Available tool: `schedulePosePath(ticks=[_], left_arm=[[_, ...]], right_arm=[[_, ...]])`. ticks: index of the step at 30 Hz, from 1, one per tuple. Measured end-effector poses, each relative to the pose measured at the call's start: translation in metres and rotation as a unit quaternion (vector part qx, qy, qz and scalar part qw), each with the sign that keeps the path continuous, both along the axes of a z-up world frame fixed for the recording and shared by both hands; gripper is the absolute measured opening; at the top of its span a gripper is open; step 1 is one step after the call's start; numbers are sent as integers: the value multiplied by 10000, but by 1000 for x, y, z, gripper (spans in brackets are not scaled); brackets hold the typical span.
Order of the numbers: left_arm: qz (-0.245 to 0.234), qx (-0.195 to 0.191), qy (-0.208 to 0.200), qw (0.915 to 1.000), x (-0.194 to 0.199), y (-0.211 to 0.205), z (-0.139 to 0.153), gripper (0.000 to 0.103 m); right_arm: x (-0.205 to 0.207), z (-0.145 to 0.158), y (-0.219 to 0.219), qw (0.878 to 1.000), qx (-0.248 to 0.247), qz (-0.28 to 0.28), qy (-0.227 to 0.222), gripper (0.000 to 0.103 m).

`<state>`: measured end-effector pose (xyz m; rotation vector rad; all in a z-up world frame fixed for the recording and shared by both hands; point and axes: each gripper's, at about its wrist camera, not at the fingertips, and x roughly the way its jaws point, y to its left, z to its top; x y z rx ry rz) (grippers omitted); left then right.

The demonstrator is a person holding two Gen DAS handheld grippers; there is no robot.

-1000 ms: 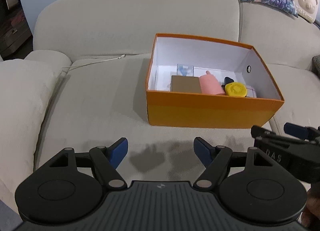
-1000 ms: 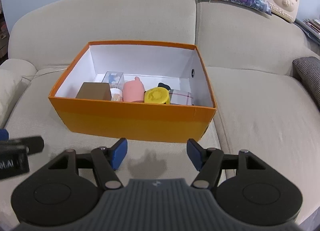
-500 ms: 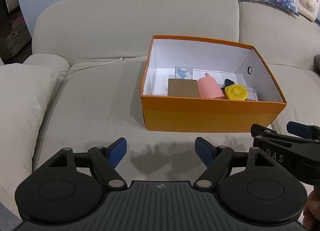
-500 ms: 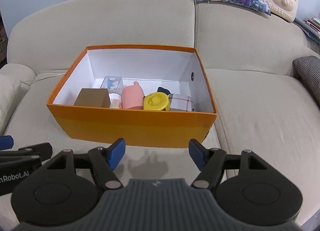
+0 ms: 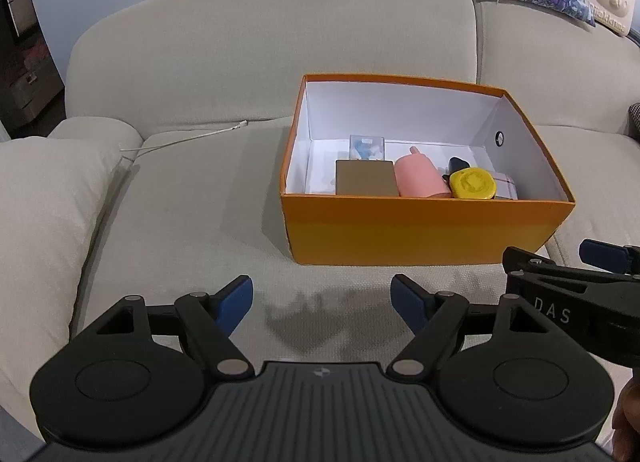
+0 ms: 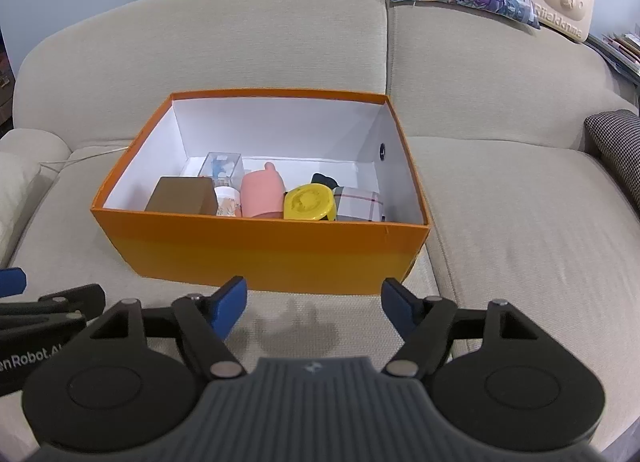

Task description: Organize rigid objects

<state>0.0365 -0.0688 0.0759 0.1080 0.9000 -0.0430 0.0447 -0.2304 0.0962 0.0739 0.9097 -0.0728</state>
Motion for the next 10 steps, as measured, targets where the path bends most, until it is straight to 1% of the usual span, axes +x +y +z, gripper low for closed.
schedulePosePath(ticks=[10], left_arm=[[6,12,-74,10000,-1,1,3,94]], right_arm=[[1,-1,1,10000,-20,24,24,77]])
